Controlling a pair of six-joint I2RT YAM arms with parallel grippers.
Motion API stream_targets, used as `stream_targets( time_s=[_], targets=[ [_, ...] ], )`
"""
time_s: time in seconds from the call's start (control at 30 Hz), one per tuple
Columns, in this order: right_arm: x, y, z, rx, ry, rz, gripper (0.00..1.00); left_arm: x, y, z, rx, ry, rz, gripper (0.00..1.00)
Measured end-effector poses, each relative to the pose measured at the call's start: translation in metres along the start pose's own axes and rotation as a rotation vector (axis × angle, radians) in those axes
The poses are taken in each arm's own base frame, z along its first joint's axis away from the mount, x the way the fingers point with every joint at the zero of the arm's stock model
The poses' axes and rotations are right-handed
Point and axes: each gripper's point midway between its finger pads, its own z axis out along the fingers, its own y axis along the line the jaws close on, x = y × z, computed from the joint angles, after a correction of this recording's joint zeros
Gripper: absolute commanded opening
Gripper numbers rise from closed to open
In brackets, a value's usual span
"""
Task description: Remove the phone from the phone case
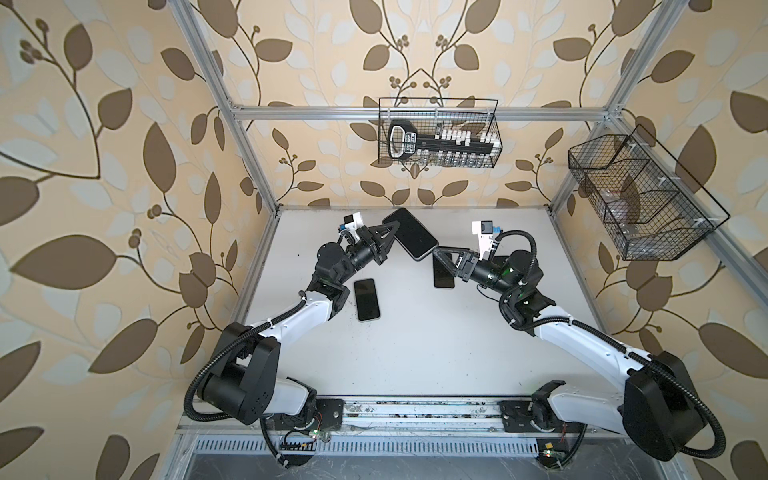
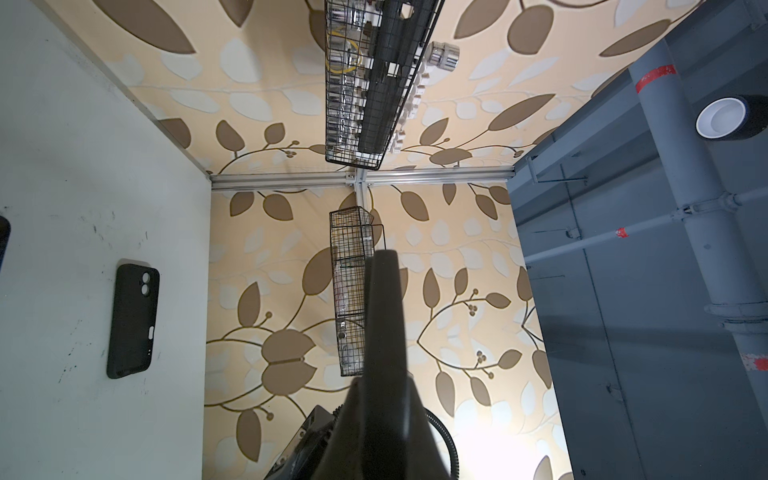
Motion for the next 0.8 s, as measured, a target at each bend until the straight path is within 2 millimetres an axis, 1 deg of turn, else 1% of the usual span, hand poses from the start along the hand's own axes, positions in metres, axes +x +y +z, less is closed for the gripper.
stream_targets(
  time_s=[0.13,0.27,0.4,0.67,0.8],
  targets=[
    [0.002,-0.004,-0.003,0.015,-0.007,0.005,0.58,0.002,0.000,0.002,0.001,0.005,-0.001,0.00],
    [-0.002,-0.002,-0.005,0.013,-0.019,0.000,0.58,0.003,-0.006,0.004,0.015,0.010,0.006,0.00],
    [-0.003,-0.001,-0.005,0.008,-0.020,-0.002,0.58,0.005,-0.008,0.005,0.018,0.013,0.006,0.00],
    [-0.007,0.012,-0.006,-0.047,-0.032,-0.019,0.58,0.004,-0.001,0.007,0.005,0.013,-0.001,0.00],
    [-0.008,0.014,-0.006,-0.057,-0.031,-0.020,0.58,0.004,-0.001,0.007,0.005,0.013,-0.001,0.00]
  ],
)
